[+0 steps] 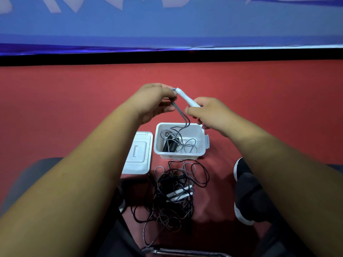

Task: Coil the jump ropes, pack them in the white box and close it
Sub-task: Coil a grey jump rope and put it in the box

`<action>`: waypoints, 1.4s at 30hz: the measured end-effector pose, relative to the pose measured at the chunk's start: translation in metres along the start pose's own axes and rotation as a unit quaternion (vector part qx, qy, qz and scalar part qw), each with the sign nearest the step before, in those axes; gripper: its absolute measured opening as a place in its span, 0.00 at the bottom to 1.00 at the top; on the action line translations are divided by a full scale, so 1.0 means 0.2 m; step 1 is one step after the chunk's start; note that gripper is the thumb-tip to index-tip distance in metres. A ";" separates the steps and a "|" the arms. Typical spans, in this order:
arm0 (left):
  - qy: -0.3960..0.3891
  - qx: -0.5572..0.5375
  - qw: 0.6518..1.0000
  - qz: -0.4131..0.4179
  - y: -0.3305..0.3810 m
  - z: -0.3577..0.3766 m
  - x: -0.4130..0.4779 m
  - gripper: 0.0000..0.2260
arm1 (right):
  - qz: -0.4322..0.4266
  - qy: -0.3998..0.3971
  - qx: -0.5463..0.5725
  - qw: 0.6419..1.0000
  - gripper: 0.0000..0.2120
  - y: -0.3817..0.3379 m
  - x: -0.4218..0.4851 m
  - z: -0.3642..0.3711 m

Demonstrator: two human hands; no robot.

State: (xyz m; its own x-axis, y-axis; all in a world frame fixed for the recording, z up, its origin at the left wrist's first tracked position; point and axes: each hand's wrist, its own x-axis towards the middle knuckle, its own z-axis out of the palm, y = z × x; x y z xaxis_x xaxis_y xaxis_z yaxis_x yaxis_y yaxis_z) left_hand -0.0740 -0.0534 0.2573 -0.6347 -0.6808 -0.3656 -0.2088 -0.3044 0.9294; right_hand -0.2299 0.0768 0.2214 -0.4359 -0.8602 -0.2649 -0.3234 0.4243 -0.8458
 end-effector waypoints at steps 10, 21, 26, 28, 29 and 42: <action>-0.056 -0.060 0.997 -0.017 0.03 -0.03 -0.02 0.06 | 0.059 -0.053 0.112 0.991 0.08 -0.03 -0.01 0.00; 0.008 -0.031 0.999 -0.005 0.00 -0.05 0.00 0.02 | 0.085 -0.079 0.147 0.982 0.15 -0.04 -0.03 -0.01; 0.016 -0.077 0.997 -0.003 0.01 -0.03 -0.01 0.09 | 0.074 -0.099 0.131 0.984 0.18 -0.05 -0.04 0.00; 0.022 -0.101 0.995 -0.008 0.02 -0.02 -0.02 0.12 | 0.060 -0.106 0.111 0.986 0.18 -0.05 -0.05 0.00; 0.024 -0.109 0.994 -0.009 0.02 -0.02 -0.03 0.13 | 0.048 -0.106 0.089 0.989 0.19 -0.04 -0.05 0.01; 0.024 -0.127 0.991 -0.021 0.01 0.00 -0.01 0.21 | 0.003 -0.089 0.032 0.996 0.11 0.01 -0.04 0.06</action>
State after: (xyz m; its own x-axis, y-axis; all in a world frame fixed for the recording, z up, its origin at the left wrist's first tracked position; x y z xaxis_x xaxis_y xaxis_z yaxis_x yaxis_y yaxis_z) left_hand -0.0730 -0.0516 0.2596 -0.5919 -0.6929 -0.4117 -0.0365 -0.4872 0.8725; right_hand -0.2158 0.0815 0.2167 -0.2805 -0.8964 -0.3432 -0.2653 0.4160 -0.8698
